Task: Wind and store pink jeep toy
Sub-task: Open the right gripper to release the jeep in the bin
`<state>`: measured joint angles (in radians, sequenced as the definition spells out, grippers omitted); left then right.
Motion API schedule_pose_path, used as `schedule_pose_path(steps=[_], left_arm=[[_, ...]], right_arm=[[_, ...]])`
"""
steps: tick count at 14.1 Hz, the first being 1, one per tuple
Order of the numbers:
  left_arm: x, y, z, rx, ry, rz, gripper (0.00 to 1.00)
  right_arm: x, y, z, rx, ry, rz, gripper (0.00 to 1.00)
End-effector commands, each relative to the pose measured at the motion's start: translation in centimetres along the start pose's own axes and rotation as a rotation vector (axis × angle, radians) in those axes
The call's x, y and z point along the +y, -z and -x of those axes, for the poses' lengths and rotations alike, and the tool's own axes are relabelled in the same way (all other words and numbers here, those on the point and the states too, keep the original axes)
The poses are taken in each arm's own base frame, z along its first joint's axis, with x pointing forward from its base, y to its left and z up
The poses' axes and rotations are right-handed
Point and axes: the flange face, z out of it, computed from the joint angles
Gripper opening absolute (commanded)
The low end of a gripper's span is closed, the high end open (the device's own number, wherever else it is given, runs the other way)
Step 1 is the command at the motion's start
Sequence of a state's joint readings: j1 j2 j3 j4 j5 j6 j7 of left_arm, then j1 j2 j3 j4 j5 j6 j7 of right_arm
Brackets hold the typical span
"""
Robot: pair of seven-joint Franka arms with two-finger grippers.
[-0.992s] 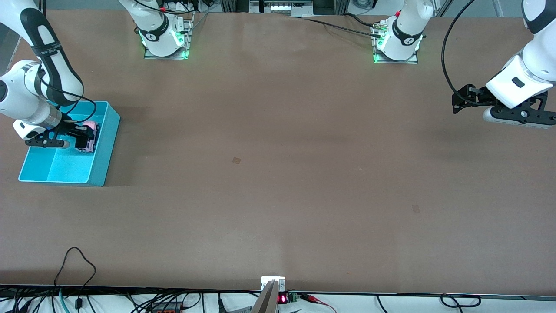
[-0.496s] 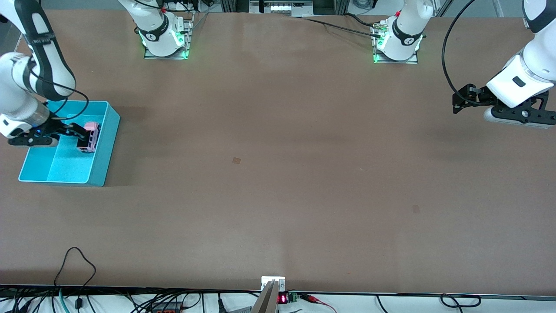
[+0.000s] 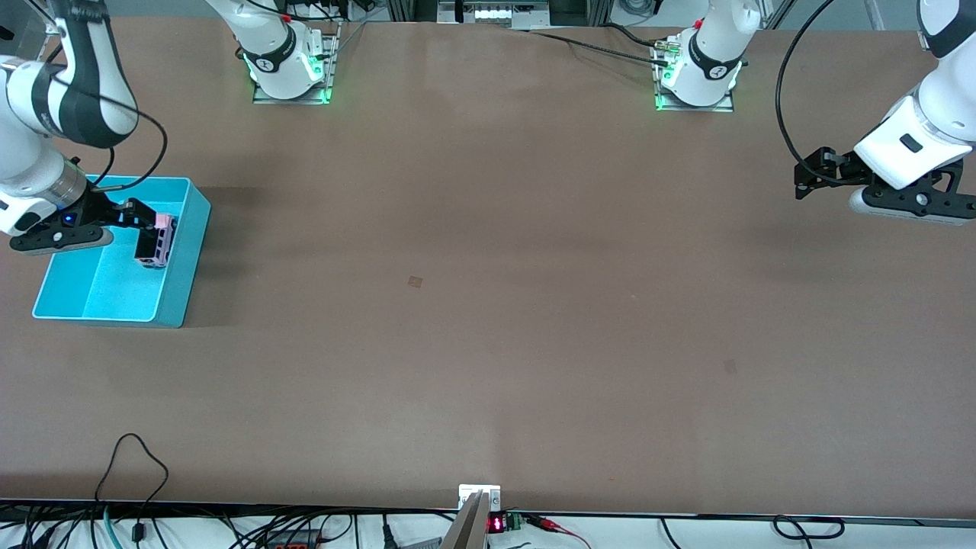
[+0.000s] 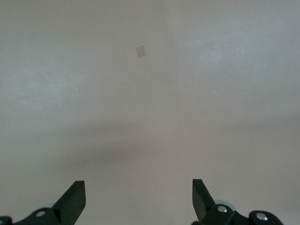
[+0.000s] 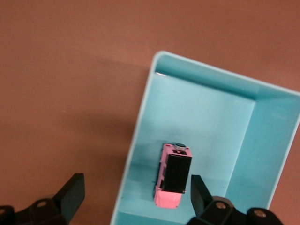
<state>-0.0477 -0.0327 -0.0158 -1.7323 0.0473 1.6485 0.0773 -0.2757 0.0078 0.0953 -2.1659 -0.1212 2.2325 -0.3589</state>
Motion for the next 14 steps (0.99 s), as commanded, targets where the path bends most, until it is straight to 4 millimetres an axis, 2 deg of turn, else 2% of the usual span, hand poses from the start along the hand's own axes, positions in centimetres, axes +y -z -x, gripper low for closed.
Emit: schedule_pose_path(steps=[1,2,4,9,14], left_arm=[[0.2,0.8,0.4,0.003,0.012,0.009,1.0],[0.2,0.8,0.4,0.003,0.013,0.009,1.0],[0.2,0.8,0.4,0.003,0.012,0.009,1.0],[0.1,0.8,0.5,0.001,0.013,0.009,1.0],[0.1,0.8,0.5,0.001,0.015,0.009,1.0]], right_arm=[[-2.0,4.6,-2.9,-0.002,0.036,-0.02,1.0],[-3.2,5.9,-3.9,0.012,0.06,-0.021,1.0],[-4.1,7.5,-4.7,0.041,-0.017,-0.021,1.0],[-8.2,14.3,-7.3,0.085,-0.161,-0.064,1.0],[-9.0,19.9,-7.1,0.048,-0.257,-0.093,1.0]])
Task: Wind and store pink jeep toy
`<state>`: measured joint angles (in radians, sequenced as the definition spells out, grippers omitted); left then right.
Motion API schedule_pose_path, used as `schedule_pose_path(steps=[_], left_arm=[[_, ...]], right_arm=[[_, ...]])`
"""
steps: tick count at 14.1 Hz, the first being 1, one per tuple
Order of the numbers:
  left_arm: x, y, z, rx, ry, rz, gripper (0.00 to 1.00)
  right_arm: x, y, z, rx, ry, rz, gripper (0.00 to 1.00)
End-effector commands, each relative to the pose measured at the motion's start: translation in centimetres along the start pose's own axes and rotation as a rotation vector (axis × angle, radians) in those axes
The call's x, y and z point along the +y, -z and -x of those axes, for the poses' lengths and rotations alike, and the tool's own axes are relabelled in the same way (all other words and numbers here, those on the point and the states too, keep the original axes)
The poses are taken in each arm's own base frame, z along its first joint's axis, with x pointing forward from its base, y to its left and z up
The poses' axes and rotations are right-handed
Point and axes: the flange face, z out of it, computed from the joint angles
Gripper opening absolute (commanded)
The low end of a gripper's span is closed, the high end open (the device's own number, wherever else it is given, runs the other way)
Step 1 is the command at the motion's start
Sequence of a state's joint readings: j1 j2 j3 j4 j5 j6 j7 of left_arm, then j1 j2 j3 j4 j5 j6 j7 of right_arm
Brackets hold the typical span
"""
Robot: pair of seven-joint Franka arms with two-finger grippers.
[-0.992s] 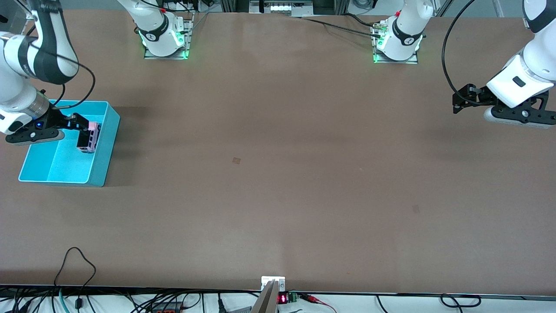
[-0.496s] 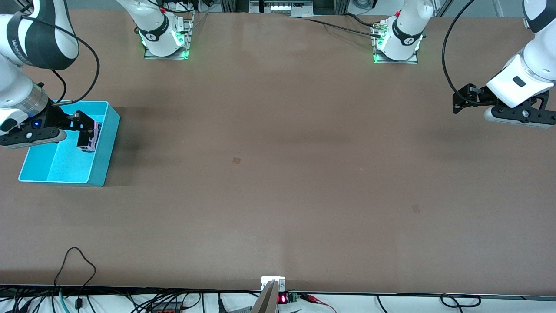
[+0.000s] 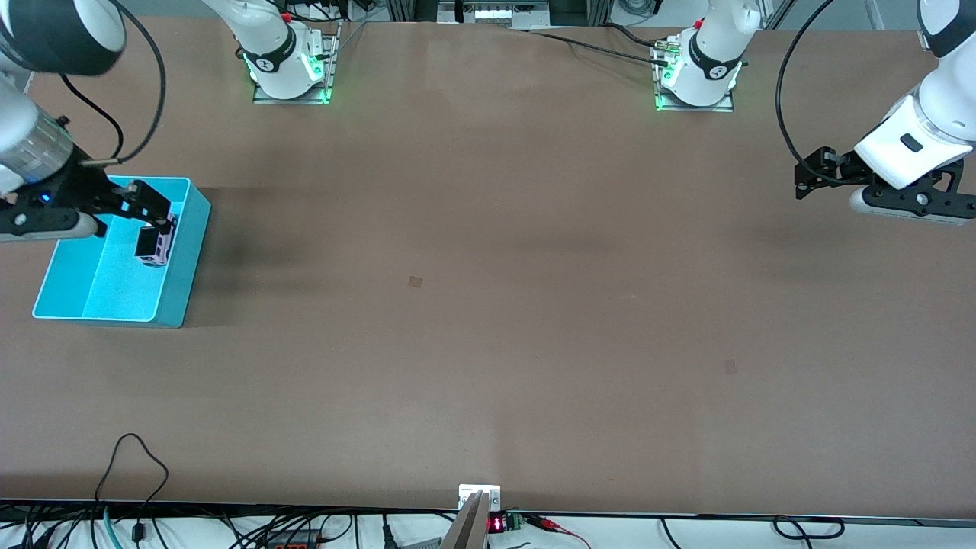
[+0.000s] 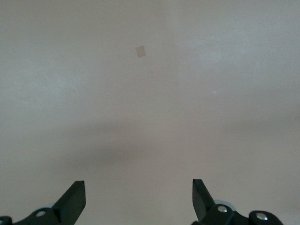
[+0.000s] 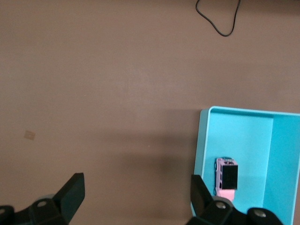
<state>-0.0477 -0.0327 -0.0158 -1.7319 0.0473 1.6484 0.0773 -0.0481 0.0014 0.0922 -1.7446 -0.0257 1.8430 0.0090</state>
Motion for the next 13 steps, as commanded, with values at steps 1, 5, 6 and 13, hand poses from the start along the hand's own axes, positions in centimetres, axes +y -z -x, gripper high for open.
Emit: schedule_pose_path(steps=[1,5,6,13], left_arm=[[0.1,0.8,0.5,0.001,0.013,0.009,1.0],[0.1,0.8,0.5,0.001,0.013,0.009,1.0],[0.1,0.8,0.5,0.001,0.013,0.009,1.0],[0.1,0.8,0.5,0.001,0.013,0.009,1.0]], right_arm=[[-0.4,3.8,-0.1,0.005,-0.033,-0.015,1.0],[-0.6,5.1,0.5,-0.022,-0.069,-0.014,1.0],[-1.3,6.0,1.0,-0.018,-0.068,-0.013,1.0],[-1.1,6.4,1.1,-0.011,-0.065,-0.013,1.0]])
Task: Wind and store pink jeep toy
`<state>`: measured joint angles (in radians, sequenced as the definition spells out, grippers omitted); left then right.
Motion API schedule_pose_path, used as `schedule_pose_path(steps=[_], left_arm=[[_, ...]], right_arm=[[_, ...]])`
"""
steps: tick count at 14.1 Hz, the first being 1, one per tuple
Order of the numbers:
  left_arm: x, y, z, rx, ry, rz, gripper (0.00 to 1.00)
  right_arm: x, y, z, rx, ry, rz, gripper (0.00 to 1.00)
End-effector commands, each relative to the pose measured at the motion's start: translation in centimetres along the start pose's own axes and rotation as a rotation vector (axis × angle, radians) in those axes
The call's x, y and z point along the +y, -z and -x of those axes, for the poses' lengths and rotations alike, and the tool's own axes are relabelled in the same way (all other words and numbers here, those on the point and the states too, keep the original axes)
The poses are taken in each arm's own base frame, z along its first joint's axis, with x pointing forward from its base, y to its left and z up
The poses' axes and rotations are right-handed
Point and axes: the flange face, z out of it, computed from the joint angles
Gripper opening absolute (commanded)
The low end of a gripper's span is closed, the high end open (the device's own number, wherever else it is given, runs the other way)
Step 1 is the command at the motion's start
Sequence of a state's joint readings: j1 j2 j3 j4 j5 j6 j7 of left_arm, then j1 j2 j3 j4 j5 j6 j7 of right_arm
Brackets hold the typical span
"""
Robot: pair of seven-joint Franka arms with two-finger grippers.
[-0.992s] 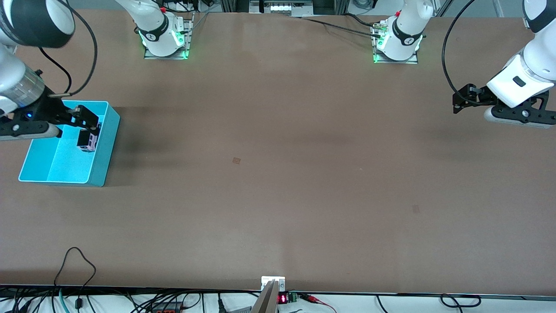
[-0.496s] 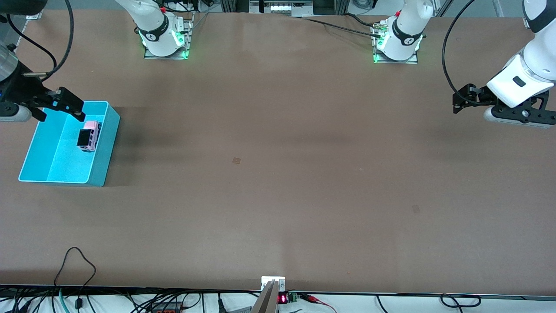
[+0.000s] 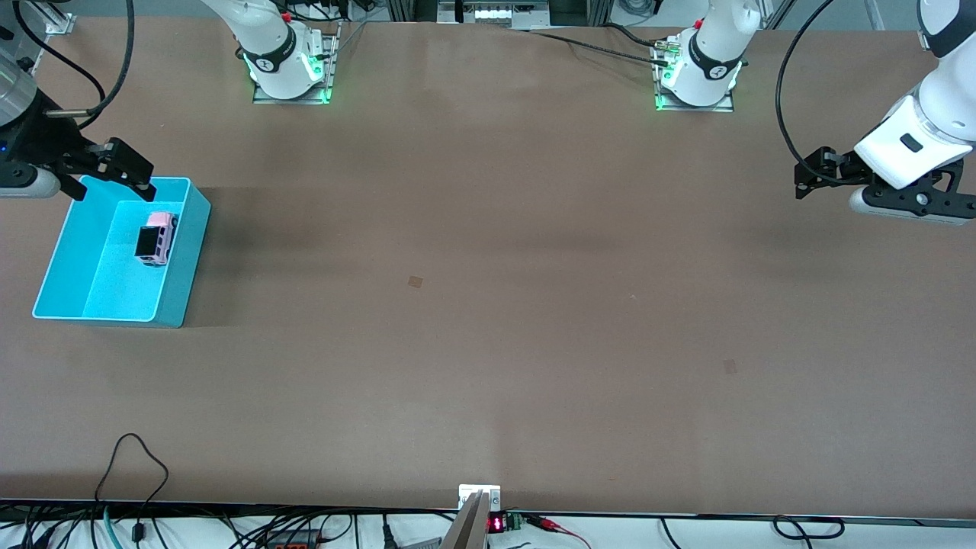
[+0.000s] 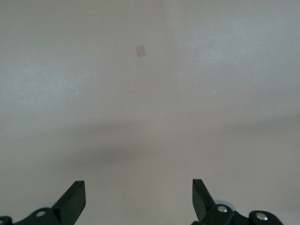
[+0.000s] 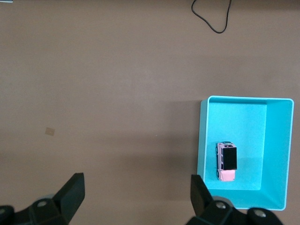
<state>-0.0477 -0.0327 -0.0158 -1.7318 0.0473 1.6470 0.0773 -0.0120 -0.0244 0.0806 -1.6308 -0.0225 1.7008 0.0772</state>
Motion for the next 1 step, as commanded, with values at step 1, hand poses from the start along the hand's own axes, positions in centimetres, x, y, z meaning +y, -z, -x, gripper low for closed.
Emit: schedule_pose_path(steps=[1], left_arm=[[0.14,0.7,0.46,0.001,0.013,0.009,1.0]], right_arm=[[0.15,0.63,0.24,-0.009,-0.016,-0.01,1.0]])
